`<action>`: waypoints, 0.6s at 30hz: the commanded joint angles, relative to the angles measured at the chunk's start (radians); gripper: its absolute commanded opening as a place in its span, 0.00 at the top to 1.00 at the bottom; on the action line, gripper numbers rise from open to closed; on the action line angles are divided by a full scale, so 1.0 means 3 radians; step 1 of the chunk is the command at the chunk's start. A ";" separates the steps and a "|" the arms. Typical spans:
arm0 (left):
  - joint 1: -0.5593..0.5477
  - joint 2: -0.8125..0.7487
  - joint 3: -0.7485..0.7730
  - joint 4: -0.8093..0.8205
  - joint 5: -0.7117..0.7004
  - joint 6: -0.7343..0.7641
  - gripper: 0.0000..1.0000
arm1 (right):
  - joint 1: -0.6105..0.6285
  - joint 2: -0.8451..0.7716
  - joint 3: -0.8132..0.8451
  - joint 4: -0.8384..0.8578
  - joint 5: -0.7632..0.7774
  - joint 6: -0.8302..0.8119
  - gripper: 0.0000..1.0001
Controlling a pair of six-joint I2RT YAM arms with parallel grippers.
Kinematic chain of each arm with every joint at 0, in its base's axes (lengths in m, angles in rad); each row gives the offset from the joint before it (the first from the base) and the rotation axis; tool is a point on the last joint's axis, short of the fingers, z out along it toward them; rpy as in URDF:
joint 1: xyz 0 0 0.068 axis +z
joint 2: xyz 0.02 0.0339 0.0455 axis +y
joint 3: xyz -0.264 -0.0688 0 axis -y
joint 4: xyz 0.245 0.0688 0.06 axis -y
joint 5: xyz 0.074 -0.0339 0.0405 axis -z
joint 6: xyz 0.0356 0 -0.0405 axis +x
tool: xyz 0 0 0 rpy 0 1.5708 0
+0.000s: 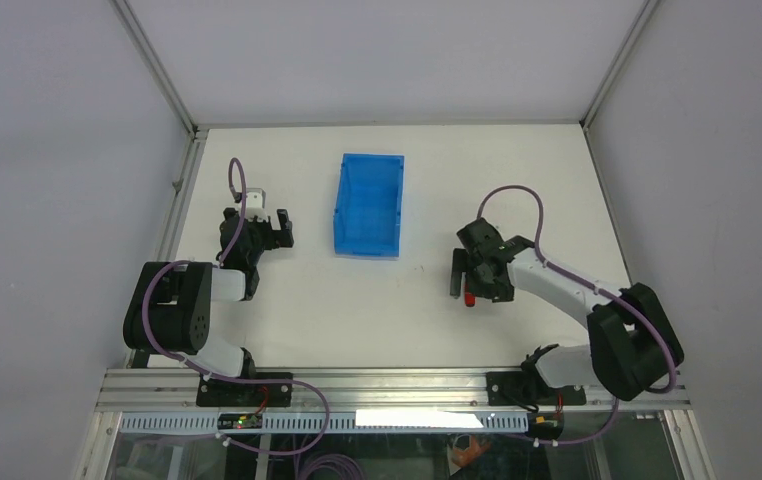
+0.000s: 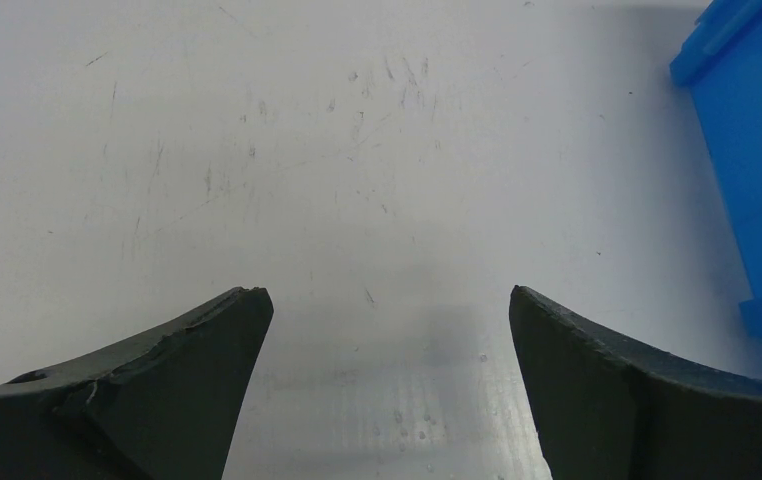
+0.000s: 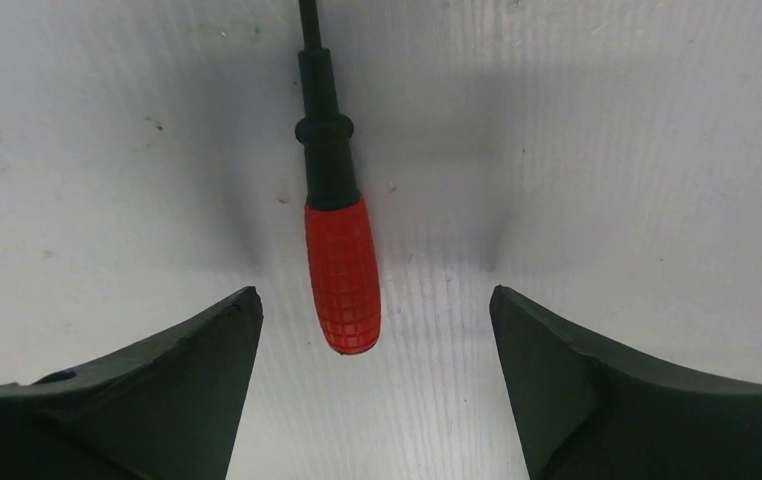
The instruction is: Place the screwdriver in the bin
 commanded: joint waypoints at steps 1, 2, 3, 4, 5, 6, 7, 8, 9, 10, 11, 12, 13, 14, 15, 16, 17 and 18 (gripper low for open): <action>-0.0028 -0.0093 0.0000 0.0092 0.0030 -0.0064 0.01 | 0.0008 0.0261 -0.0092 0.0321 -0.0108 0.0233 0.17; -0.0029 -0.0092 0.0000 0.0092 0.0029 -0.0064 0.01 | 0.0004 0.0301 -0.0095 0.0330 -0.0068 0.0250 0.22; -0.0030 -0.0095 0.0000 0.0092 0.0029 -0.0064 0.01 | 0.0008 0.0334 -0.0082 0.0325 -0.0033 0.0250 0.30; -0.0029 -0.0094 0.0000 0.0093 0.0027 -0.0064 0.01 | 0.0004 0.0348 -0.0063 0.0308 0.0012 0.0253 0.45; -0.0029 -0.0093 0.0000 0.0092 0.0029 -0.0064 0.01 | 0.0004 0.0348 -0.0030 0.0278 0.0060 0.0250 0.61; -0.0030 -0.0094 0.0000 0.0092 0.0029 -0.0064 0.01 | 0.0008 0.0336 0.0037 0.0207 0.0122 0.0242 0.77; -0.0030 -0.0093 0.0000 0.0092 0.0029 -0.0064 0.01 | 0.0004 0.0312 0.0101 0.0131 0.0192 0.0227 0.97; -0.0032 -0.0096 0.0000 0.0092 0.0022 -0.0064 0.01 | 0.0004 0.0277 0.0173 0.0051 0.0256 0.0207 1.00; -0.0029 -0.0095 0.0000 0.0092 0.0025 -0.0064 0.01 | 0.0004 0.0236 0.0261 -0.0044 0.0331 0.0178 1.00; -0.0029 -0.0093 0.0000 0.0092 0.0025 -0.0064 0.01 | 0.0004 0.0191 0.0348 -0.0145 0.0402 0.0146 1.00; -0.0031 -0.0096 0.0000 0.0092 0.0029 -0.0064 0.01 | 0.0004 0.0139 0.0452 -0.0245 0.0475 0.0128 1.00; -0.0032 -0.0093 0.0000 0.0092 0.0029 -0.0064 0.01 | 0.0001 0.0079 0.0556 -0.0346 0.0542 0.0102 1.00; -0.0032 -0.0093 0.0000 0.0092 0.0029 -0.0064 0.01 | -0.0005 0.0037 0.0664 -0.0444 0.0602 0.0077 1.00; -0.0031 -0.0092 0.0000 0.0092 0.0029 -0.0064 0.01 | -0.0014 0.0000 0.0786 -0.0570 0.0647 0.0061 1.00; -0.0032 -0.0095 0.0000 0.0095 0.0029 -0.0064 0.01 | -0.0013 -0.0029 0.0900 -0.0653 0.0632 0.0030 1.00; -0.0029 -0.0097 0.0000 0.0093 0.0026 -0.0064 0.01 | -0.0017 -0.0050 0.1046 -0.0732 0.0613 0.0006 1.00; -0.0032 -0.0093 0.0000 0.0092 0.0030 -0.0064 0.01 | -0.0017 -0.0054 0.1244 -0.0826 0.0610 -0.0012 1.00; -0.0029 -0.0095 0.0000 0.0092 0.0029 -0.0064 0.01 | -0.0015 -0.0046 0.1341 -0.0913 0.0623 -0.0029 1.00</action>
